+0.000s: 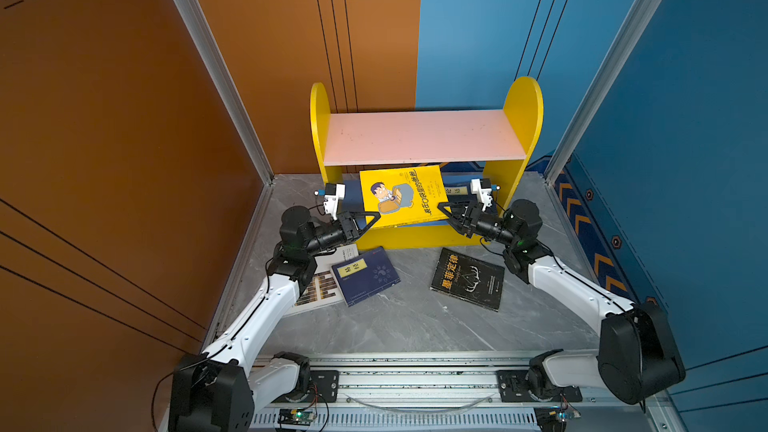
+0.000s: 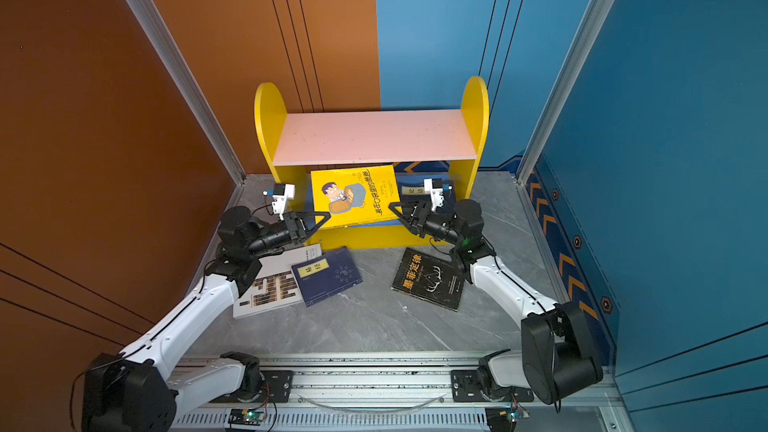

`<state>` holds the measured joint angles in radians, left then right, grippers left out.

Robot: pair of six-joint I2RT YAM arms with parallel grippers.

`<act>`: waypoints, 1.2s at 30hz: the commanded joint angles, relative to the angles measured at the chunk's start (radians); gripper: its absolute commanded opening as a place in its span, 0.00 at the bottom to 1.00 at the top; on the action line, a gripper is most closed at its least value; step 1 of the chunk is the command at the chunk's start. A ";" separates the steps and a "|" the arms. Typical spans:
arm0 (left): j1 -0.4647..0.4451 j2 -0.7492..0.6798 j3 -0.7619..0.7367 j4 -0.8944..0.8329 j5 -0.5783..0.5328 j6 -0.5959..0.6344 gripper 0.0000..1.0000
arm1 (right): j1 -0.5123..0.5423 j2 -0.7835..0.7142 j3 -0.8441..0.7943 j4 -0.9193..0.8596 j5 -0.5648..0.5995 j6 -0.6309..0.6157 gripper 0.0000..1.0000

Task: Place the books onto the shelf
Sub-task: 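Lower the yellow book onto the blue lower shelf with both grippers, then withdraw the left gripper while the right pushes the yellow book onto the shelf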

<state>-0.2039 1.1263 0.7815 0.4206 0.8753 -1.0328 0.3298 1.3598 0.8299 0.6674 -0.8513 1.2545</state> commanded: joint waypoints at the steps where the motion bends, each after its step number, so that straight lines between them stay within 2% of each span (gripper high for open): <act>1: 0.001 -0.030 0.058 0.029 0.049 0.081 0.03 | 0.015 0.012 0.035 -0.038 -0.019 -0.018 0.42; 10: 0.017 -0.013 0.074 -0.046 0.040 0.126 0.03 | 0.017 0.003 0.026 -0.050 0.010 -0.018 0.18; 14: 0.036 -0.021 0.092 -0.165 -0.032 0.164 0.16 | 0.020 -0.004 0.013 -0.051 0.031 -0.019 0.14; 16: 0.042 -0.036 0.123 -0.297 -0.100 0.221 0.24 | 0.020 -0.002 0.014 -0.053 0.044 -0.020 0.12; 17: 0.045 -0.044 0.140 -0.365 -0.144 0.249 0.35 | 0.021 -0.001 0.016 -0.057 0.053 -0.020 0.11; 18: 0.050 -0.054 0.169 -0.469 -0.205 0.286 0.40 | 0.022 0.002 0.020 -0.066 0.065 -0.020 0.09; 19: 0.059 -0.064 0.201 -0.574 -0.270 0.322 0.40 | 0.023 0.005 0.027 -0.084 0.087 -0.021 0.07; 20: 0.066 -0.075 0.223 -0.666 -0.324 0.345 0.45 | 0.024 0.007 0.035 -0.103 0.104 -0.026 0.06; 22: 0.081 -0.114 0.242 -0.769 -0.414 0.386 0.49 | 0.036 0.021 0.056 -0.119 0.142 -0.042 0.06; 24: 0.094 -0.155 0.242 -0.821 -0.472 0.412 0.58 | 0.050 0.040 0.083 -0.133 0.157 -0.061 0.06; 29: 0.113 -0.234 0.278 -0.934 -0.677 0.487 0.64 | 0.098 0.121 0.191 -0.234 0.182 -0.144 0.05; 31: 0.120 -0.249 0.264 -0.959 -0.752 0.493 0.71 | 0.115 0.157 0.234 -0.272 0.202 -0.176 0.04; 33: 0.129 -0.258 0.241 -0.967 -0.793 0.485 0.72 | 0.135 0.194 0.263 -0.271 0.226 -0.196 0.04; 36: 0.136 -0.251 0.193 -0.955 -0.798 0.474 0.76 | 0.160 0.250 0.302 -0.259 0.256 -0.207 0.03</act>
<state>-0.0772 0.8669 1.0122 -0.4755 0.1650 -0.5804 0.4709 1.5860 1.0691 0.3664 -0.6399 1.1027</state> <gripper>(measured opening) 0.752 0.164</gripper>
